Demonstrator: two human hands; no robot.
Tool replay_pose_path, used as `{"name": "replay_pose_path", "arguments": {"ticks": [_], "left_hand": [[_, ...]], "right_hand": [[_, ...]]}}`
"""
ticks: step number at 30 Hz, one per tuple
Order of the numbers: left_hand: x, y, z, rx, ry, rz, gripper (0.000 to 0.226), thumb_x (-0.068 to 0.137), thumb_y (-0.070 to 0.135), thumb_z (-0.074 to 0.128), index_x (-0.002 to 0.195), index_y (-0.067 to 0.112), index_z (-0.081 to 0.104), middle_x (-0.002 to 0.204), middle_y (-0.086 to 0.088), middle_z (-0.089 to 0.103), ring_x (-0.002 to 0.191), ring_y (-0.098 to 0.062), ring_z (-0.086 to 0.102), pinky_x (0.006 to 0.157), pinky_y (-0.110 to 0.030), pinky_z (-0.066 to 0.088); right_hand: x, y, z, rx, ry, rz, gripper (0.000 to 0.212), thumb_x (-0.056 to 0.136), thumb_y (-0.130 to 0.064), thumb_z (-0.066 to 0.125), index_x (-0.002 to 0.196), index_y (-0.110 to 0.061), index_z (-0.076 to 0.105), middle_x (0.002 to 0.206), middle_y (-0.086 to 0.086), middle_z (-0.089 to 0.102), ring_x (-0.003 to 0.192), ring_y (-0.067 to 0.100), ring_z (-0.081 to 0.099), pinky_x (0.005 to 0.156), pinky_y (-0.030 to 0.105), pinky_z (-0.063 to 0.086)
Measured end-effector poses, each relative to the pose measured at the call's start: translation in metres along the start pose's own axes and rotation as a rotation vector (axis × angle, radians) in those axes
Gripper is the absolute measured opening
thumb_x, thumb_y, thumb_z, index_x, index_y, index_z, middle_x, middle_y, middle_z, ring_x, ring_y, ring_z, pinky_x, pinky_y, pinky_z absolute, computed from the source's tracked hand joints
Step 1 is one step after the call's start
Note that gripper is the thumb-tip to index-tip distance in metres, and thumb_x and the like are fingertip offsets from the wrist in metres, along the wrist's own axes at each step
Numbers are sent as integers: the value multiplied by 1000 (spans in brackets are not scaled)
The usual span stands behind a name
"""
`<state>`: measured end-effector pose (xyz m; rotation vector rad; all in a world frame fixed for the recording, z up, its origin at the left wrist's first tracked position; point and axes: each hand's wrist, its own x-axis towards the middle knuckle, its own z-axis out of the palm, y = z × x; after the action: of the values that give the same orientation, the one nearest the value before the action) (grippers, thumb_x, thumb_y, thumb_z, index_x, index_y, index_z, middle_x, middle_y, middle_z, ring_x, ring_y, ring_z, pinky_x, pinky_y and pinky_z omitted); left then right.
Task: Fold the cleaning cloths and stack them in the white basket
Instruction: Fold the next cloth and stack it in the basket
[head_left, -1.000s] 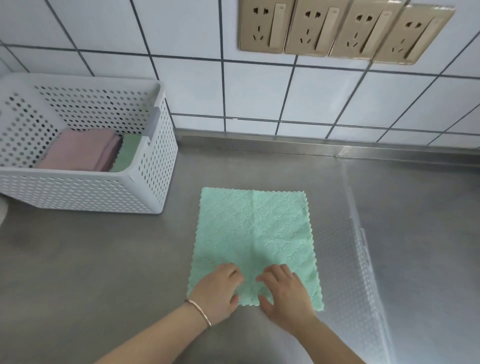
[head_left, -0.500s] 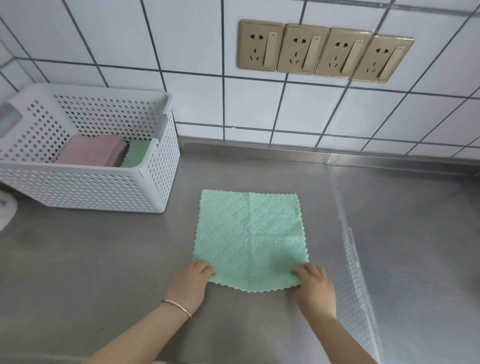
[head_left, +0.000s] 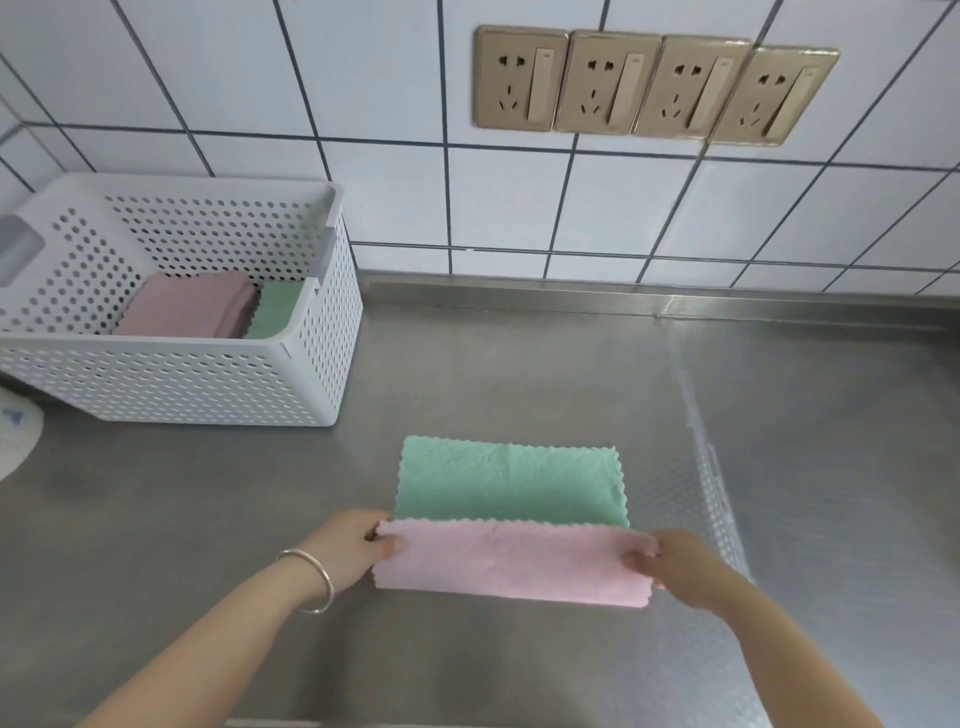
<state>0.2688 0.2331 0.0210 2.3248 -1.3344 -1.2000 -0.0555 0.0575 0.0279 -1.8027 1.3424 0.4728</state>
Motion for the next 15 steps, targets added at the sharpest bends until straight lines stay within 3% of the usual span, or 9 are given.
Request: {"name": "replay_pose_path", "arguments": {"ticks": [3,5,7,10,15], "left_hand": [[21,10,-4,-199,121,-83,16,90,21,55,76,13,57,71,-3,57,66,-17,49,63,-27,41],[38,18,-2,-217,223,-130,15,92,24,52,88,11,60,84,-9,62,75,-21,53,68,-31,43],[53,25,3,-192,337,-186,23,93,27,49,104,11,61,101,-12,66,86,-26,57,72,-29,40],[67,31,10,-196,425,-261,35,94,30,48,123,11,56,118,-17,62,107,-34,57,84,-32,42],[82,33,15,-171,459,-303,37,93,32,50,123,11,57,120,-18,62,109,-36,56,88,-34,43]], "right_hand": [[17,-14,-8,139,118,46,38,95,-23,50,126,-1,53,113,15,61,90,22,54,78,29,41],[31,-20,-11,176,181,63,35,95,-22,49,122,1,55,101,13,59,87,23,52,75,29,40],[41,-25,-13,191,215,67,34,95,-22,48,118,3,55,97,11,56,86,23,51,75,29,39],[52,-29,-14,206,245,92,34,96,-24,48,119,-1,54,111,16,60,94,27,52,78,30,38],[64,-32,-13,165,291,123,34,95,-27,47,119,-5,56,115,17,61,105,31,55,77,29,39]]}}
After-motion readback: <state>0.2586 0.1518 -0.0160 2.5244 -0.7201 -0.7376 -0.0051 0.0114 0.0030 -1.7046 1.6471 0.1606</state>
